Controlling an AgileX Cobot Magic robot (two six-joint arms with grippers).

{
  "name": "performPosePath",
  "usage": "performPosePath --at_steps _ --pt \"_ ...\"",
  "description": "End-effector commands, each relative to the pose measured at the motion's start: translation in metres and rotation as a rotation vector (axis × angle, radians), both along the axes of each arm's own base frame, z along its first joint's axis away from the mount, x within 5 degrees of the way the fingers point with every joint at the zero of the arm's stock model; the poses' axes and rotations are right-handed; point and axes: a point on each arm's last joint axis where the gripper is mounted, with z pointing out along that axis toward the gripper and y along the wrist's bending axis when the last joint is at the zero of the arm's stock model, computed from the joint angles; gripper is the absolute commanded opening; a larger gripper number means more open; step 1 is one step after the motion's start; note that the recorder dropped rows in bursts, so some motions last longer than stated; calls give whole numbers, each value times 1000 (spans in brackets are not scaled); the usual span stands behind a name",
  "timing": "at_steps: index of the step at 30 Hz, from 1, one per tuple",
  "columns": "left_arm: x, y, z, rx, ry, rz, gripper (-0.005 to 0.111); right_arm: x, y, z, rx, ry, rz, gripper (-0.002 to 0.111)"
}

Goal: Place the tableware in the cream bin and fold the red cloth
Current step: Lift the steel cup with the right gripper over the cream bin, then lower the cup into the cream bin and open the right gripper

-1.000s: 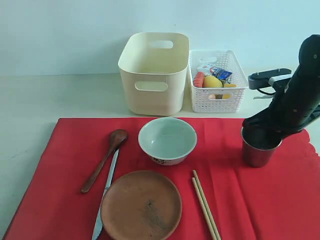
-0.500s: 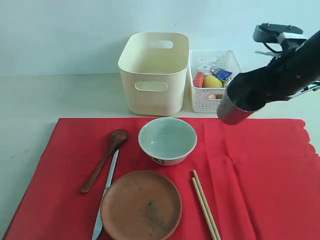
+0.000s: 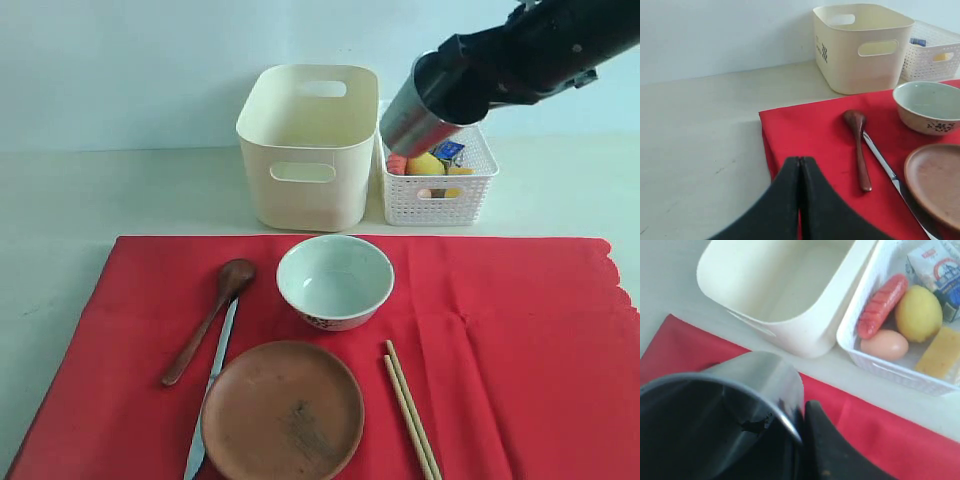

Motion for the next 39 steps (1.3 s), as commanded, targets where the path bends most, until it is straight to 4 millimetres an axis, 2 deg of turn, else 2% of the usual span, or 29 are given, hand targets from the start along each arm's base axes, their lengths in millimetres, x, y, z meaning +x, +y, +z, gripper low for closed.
performPosePath --at_steps 1,4,8,12,18,24,32,39 --pt "0 0 0 -1 -10 4 0 17 8 12 16 -37 27 0" --pt "0 0 0 -1 -10 4 0 33 22 16 22 -68 56 0" --pt "0 0 0 -1 -10 4 0 65 47 17 29 -117 104 0" --pt "0 0 0 -1 -10 4 0 112 59 -6 -4 -137 87 0" --pt "0 0 0 -1 -10 4 0 156 68 -53 -40 -135 104 0" --pt "0 0 0 -1 -10 4 0 168 76 -77 -58 -130 141 0" --pt "0 0 0 -4 -9 5 0 165 90 -93 -165 -139 242 1" --pt "0 0 0 -2 -10 4 0 160 96 -97 -224 -117 282 21"
